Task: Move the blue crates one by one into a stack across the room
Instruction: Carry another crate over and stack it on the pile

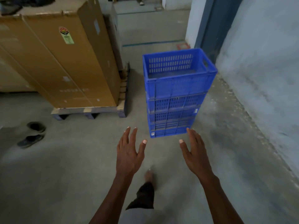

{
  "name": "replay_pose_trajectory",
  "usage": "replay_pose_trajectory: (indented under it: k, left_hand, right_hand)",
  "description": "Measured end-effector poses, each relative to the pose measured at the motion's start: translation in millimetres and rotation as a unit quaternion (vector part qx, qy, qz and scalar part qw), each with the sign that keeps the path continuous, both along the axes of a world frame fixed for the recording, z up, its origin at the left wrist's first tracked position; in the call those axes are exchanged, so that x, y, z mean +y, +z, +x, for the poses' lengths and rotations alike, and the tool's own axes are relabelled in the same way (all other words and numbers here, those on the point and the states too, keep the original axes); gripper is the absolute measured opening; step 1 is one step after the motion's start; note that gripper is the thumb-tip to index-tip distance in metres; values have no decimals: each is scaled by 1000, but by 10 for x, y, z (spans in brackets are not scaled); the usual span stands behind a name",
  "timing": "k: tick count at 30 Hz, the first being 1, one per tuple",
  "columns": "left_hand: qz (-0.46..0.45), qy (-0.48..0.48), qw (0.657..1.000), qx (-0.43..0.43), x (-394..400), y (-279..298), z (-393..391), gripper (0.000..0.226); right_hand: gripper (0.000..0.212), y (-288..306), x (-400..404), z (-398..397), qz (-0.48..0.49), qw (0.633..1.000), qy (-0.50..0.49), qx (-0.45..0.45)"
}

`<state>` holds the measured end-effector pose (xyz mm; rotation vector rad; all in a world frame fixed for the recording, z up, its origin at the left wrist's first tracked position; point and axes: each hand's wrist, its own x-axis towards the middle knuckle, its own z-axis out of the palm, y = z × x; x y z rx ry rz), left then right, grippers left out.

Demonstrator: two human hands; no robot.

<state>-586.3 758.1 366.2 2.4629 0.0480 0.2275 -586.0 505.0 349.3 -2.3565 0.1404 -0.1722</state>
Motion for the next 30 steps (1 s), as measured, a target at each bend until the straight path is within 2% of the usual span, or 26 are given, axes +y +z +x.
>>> replay_pose_trajectory:
  k: [5, 13, 17, 24, 28, 30]
  left_hand:
    - [-5, -11, 1000, -14, -210, -79, 1403, 71]
    - [22, -61, 997, -33, -615, 95, 3460, 71]
    - [28, -50, 998, -29, -697, 117, 4351, 73]
    - [45, 67, 996, 27, -789, -119, 5519, 69]
    - [33, 156, 980, 119, -890, -334, 5906, 71]
    - [13, 179, 973, 147, -930, -458, 6069, 66]
  right_hand:
    - [75, -52, -108, 1372, 4, 1000, -1, -17]
    - [78, 50, -634, 3042, -16, 999, -25, -30]
    - [76, 102, -1038, 3833, -9, 998, -49, -41]
    - [80, -37, -2039, 5342, -88, 993, -73, -38]
    - [67, -98, -2458, 6010, -110, 988, -107, 28]
    - [71, -152, -2554, 6269, -81, 989, -88, 84]
